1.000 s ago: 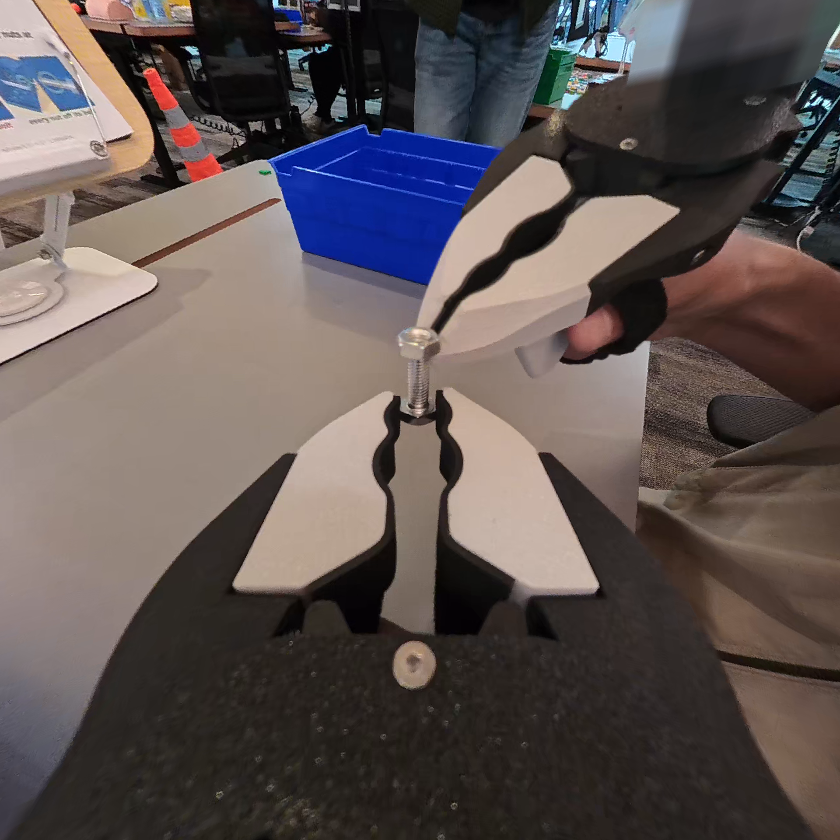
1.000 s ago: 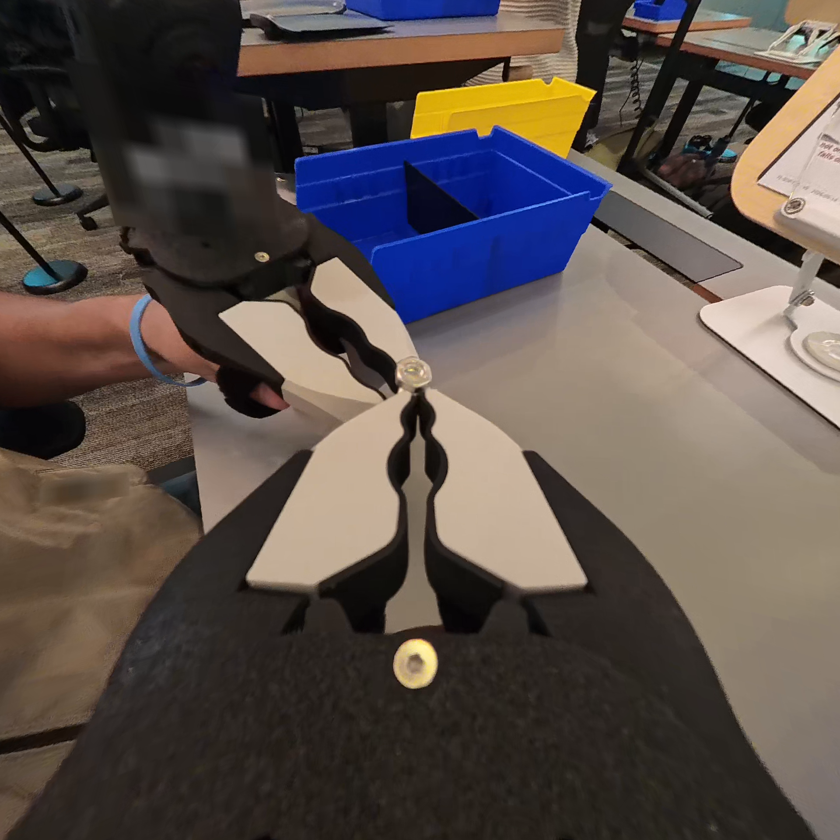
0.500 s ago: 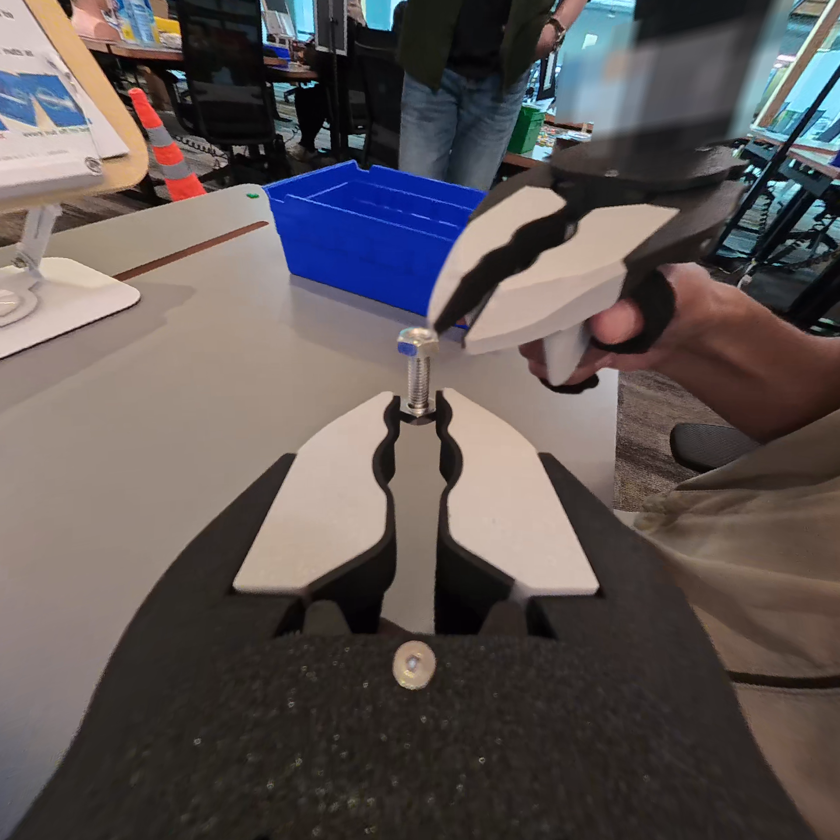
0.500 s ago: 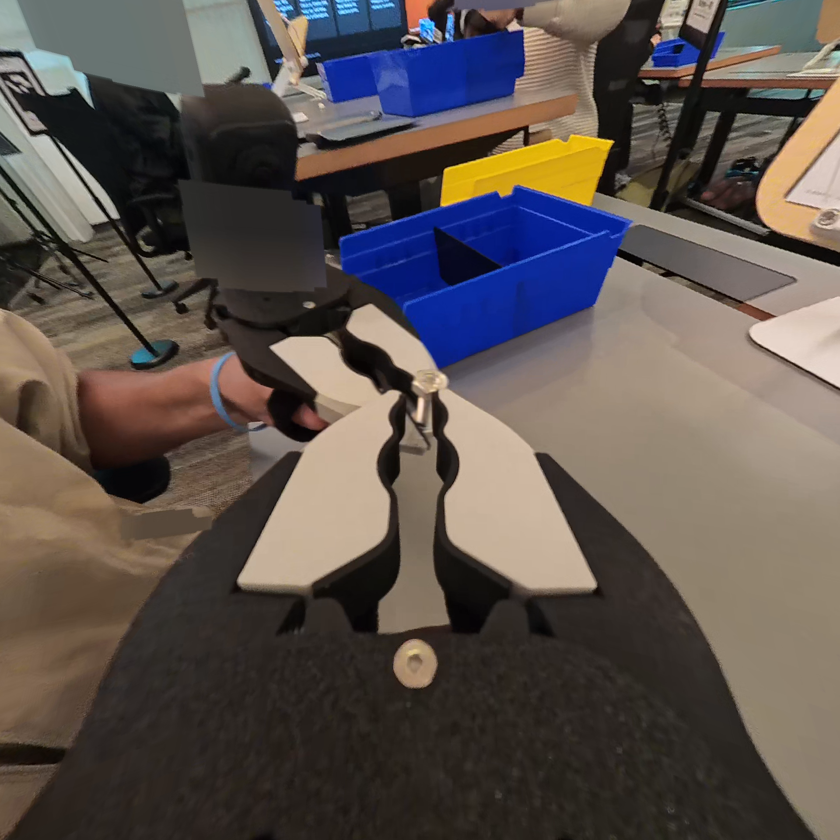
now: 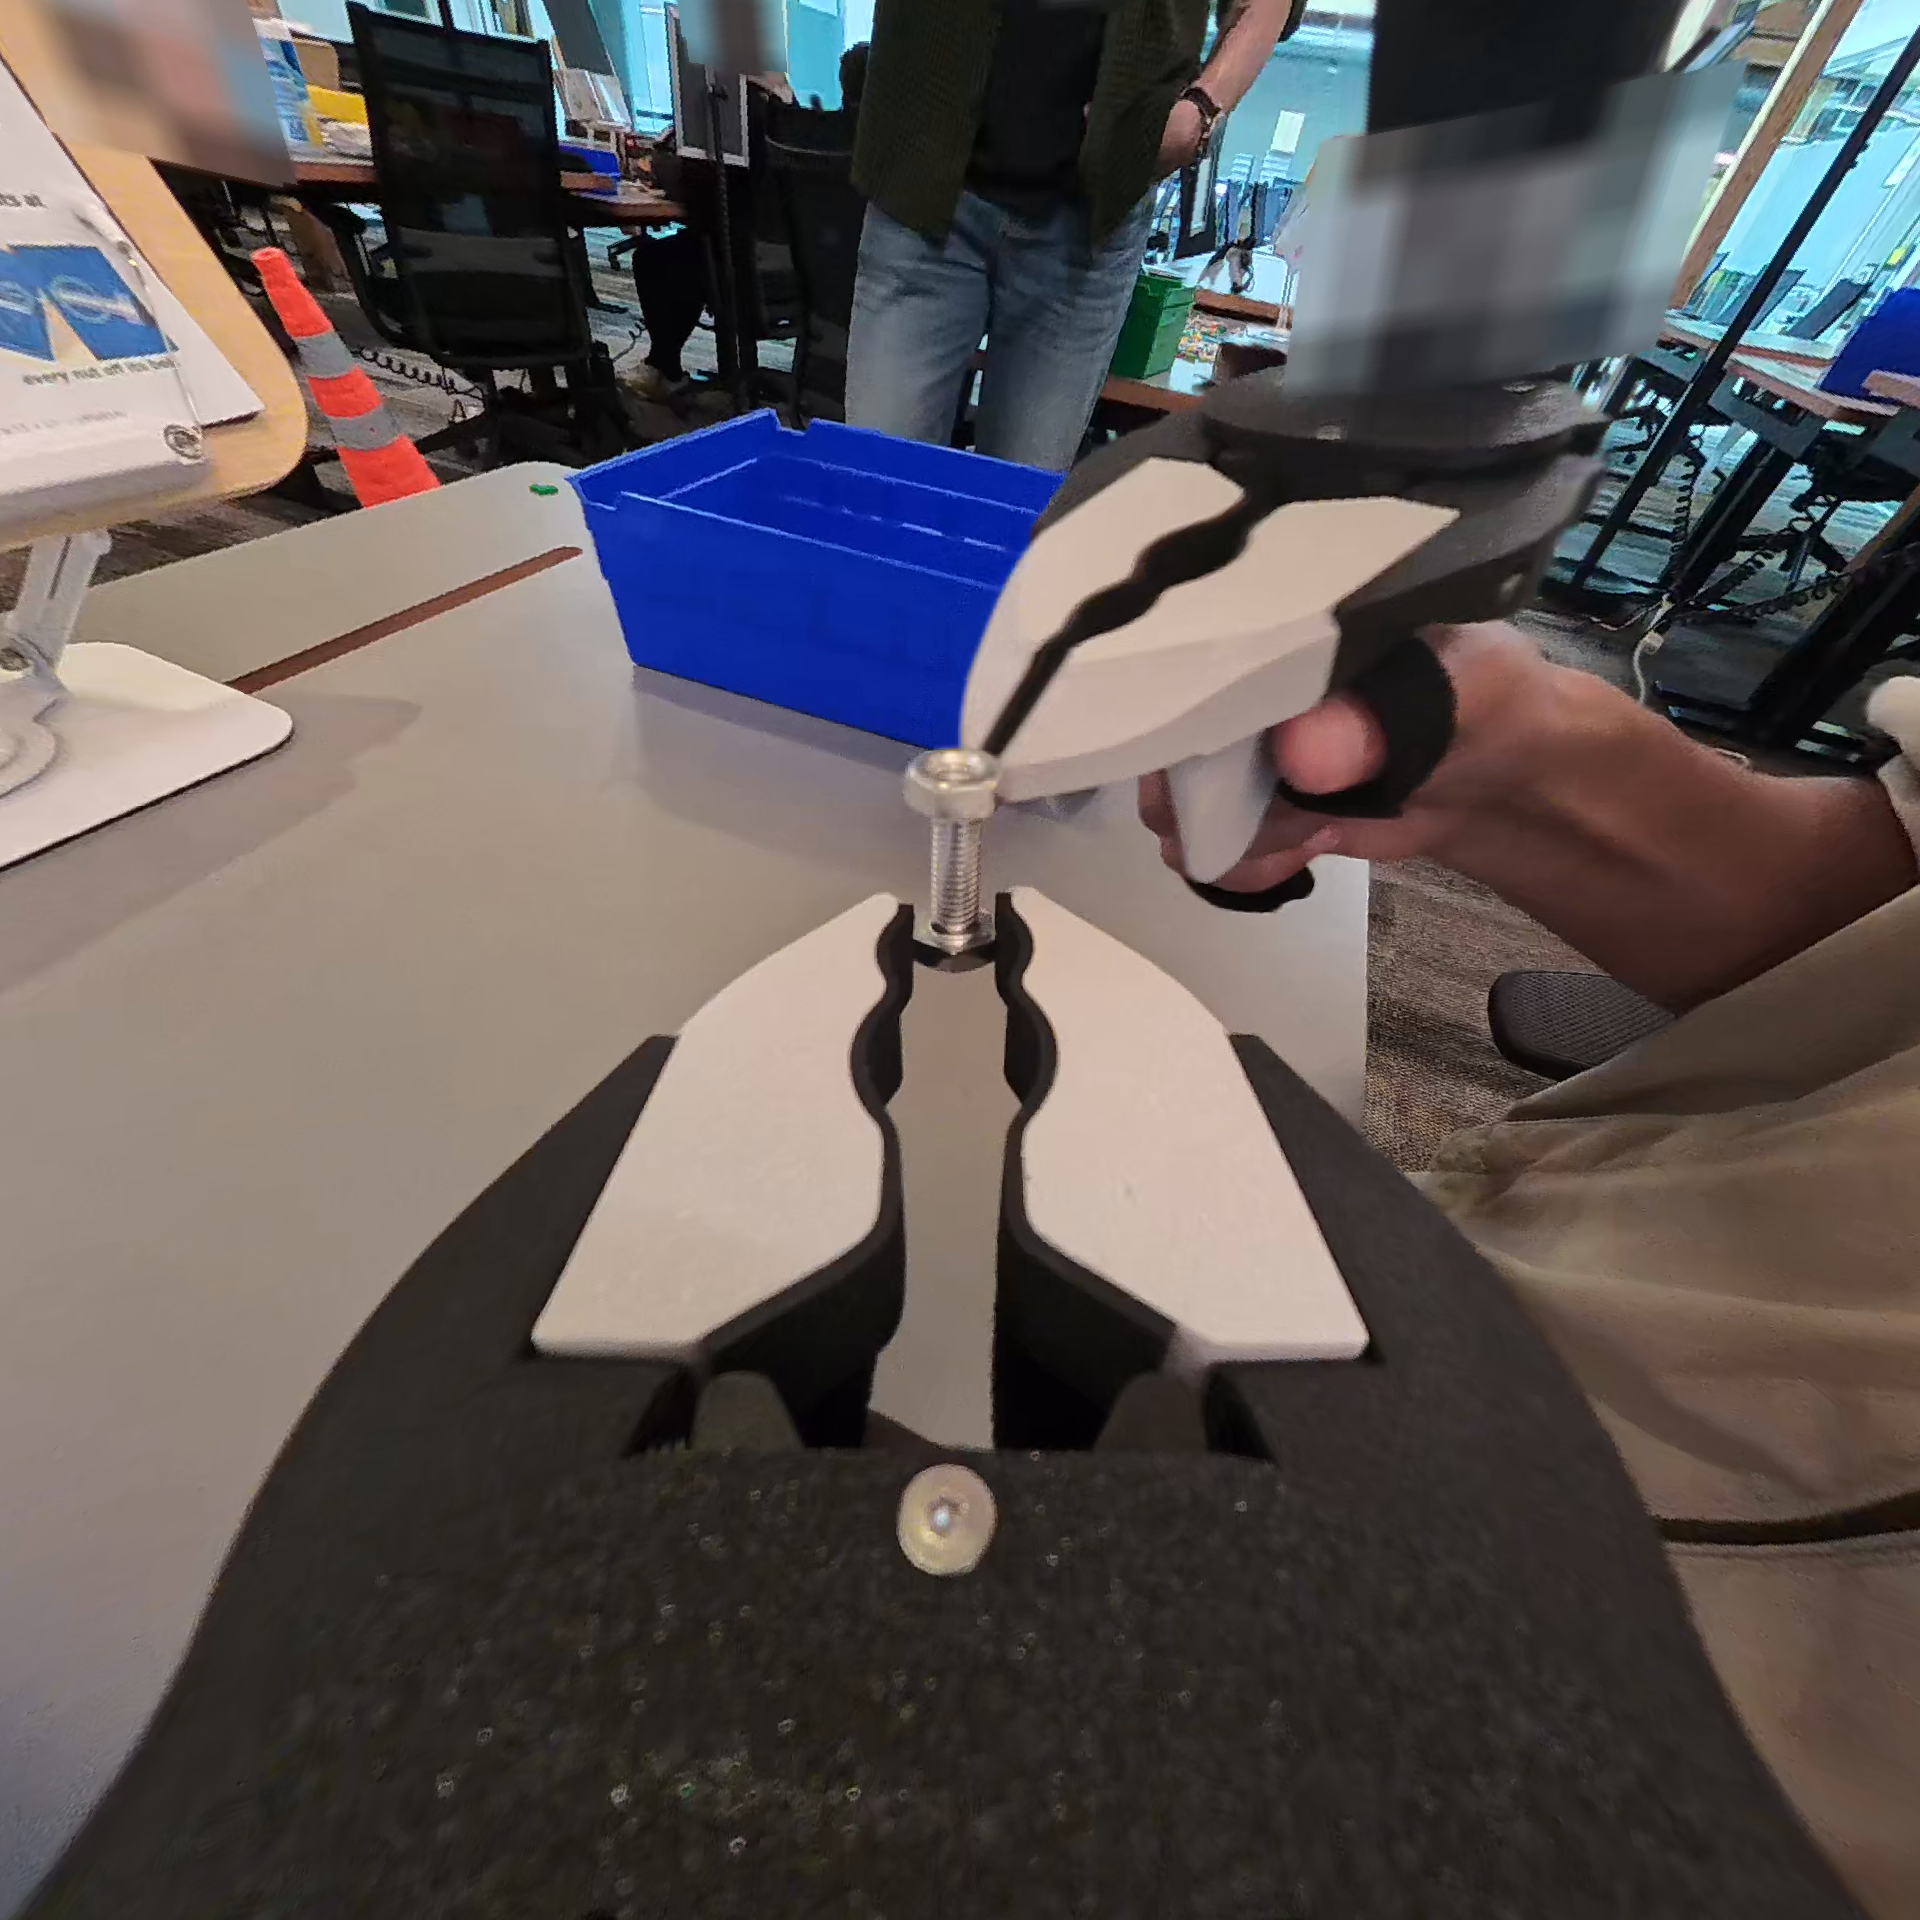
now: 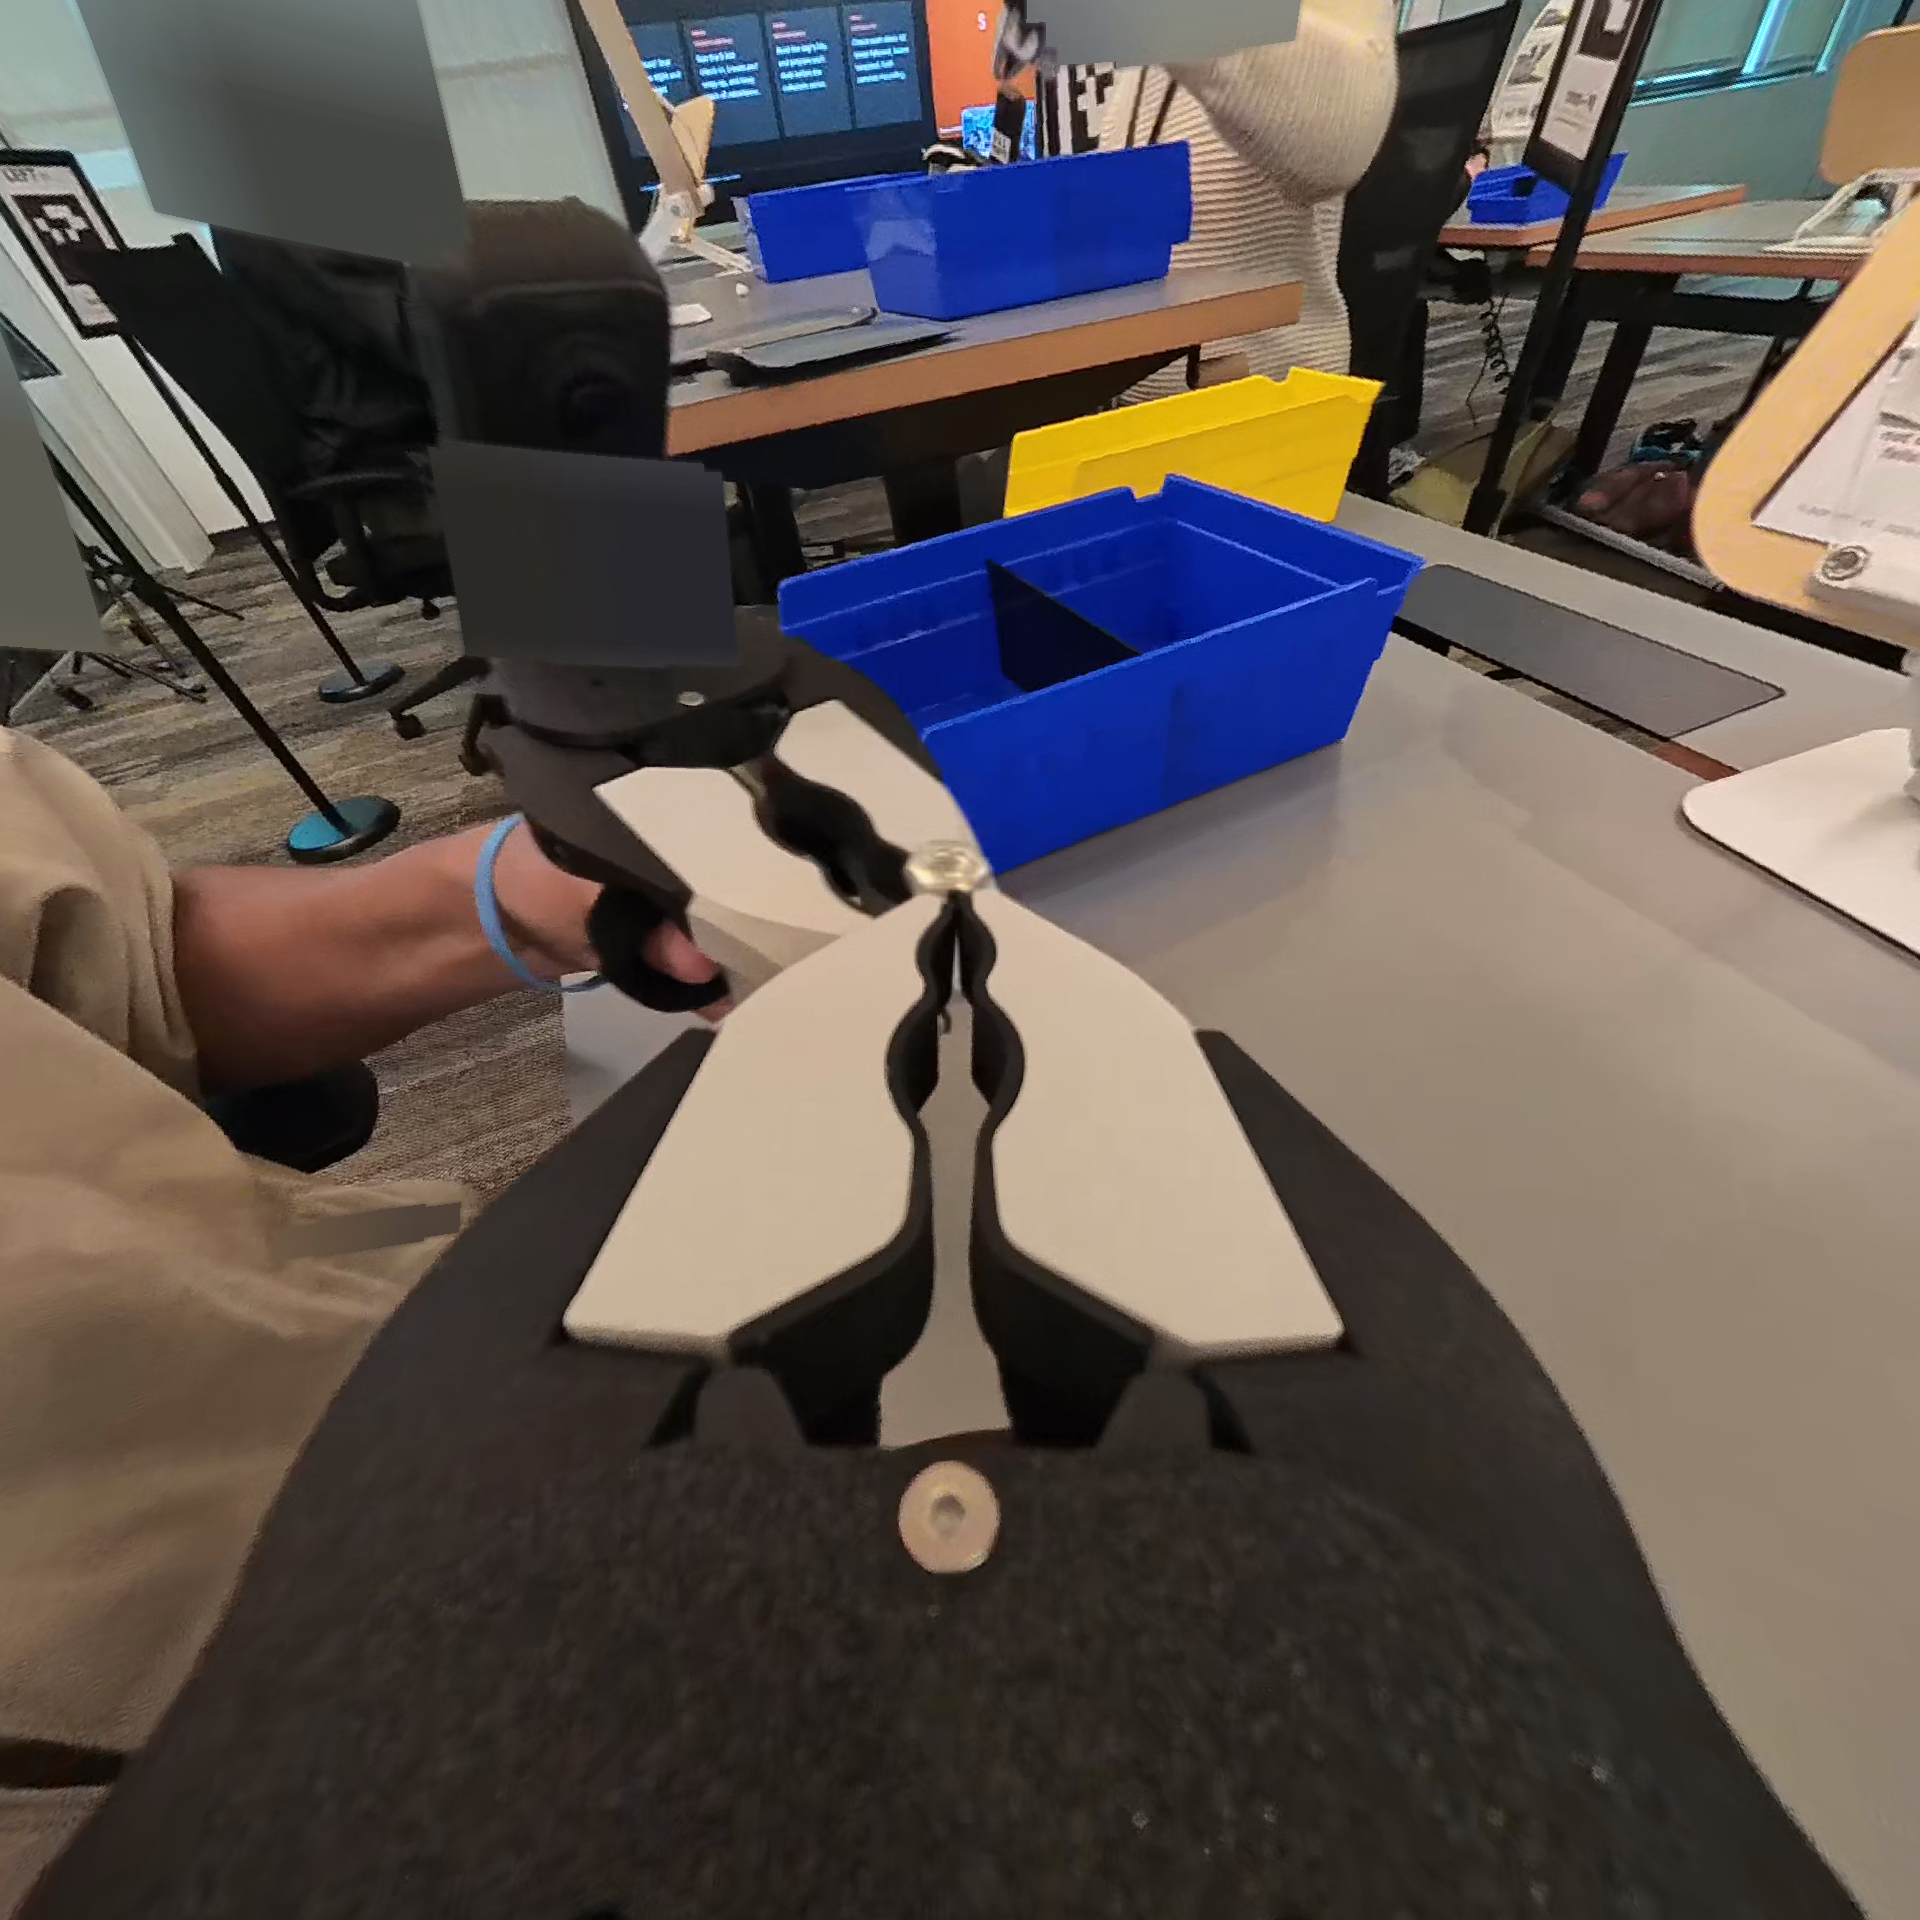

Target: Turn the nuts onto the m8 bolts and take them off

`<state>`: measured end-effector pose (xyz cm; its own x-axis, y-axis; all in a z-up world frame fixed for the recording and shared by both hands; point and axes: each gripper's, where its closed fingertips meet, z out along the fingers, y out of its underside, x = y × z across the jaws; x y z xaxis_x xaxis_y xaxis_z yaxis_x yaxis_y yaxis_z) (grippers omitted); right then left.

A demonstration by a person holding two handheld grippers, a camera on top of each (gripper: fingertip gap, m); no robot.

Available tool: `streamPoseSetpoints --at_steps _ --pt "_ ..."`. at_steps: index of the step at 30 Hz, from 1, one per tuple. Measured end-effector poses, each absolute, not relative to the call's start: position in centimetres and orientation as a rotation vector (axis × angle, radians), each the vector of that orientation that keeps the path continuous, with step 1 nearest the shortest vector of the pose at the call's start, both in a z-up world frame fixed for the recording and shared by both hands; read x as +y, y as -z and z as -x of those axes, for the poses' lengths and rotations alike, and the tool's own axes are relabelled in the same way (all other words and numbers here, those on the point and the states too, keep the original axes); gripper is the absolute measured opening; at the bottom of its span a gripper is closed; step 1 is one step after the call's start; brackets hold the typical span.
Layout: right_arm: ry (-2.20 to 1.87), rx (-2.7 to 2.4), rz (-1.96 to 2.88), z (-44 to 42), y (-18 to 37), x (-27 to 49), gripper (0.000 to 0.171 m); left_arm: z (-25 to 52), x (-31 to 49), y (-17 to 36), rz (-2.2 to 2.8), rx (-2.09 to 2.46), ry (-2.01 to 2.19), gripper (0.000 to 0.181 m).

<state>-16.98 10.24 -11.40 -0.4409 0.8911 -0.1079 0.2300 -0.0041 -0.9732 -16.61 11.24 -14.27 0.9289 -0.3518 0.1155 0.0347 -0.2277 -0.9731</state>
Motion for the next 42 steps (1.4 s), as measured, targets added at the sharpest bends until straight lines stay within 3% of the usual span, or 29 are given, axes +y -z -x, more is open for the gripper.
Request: streamPoseSetpoints --at_steps 15,22,42 --pt "-1.542 -1.732 1.142 16.7 10.9 9.3 0.001 17.0 11.3 14.2 1.772 0.232 0.373 0.015" --pt "-1.531 -1.718 1.152 17.2 10.7 10.4 0.022 16.3 11.1 13.8 1.756 0.264 0.382 0.015" --pt "-1.615 -1.728 1.116 17.6 10.3 8.7 0.034 15.0 10.8 13.5 1.738 0.309 0.436 0.015"
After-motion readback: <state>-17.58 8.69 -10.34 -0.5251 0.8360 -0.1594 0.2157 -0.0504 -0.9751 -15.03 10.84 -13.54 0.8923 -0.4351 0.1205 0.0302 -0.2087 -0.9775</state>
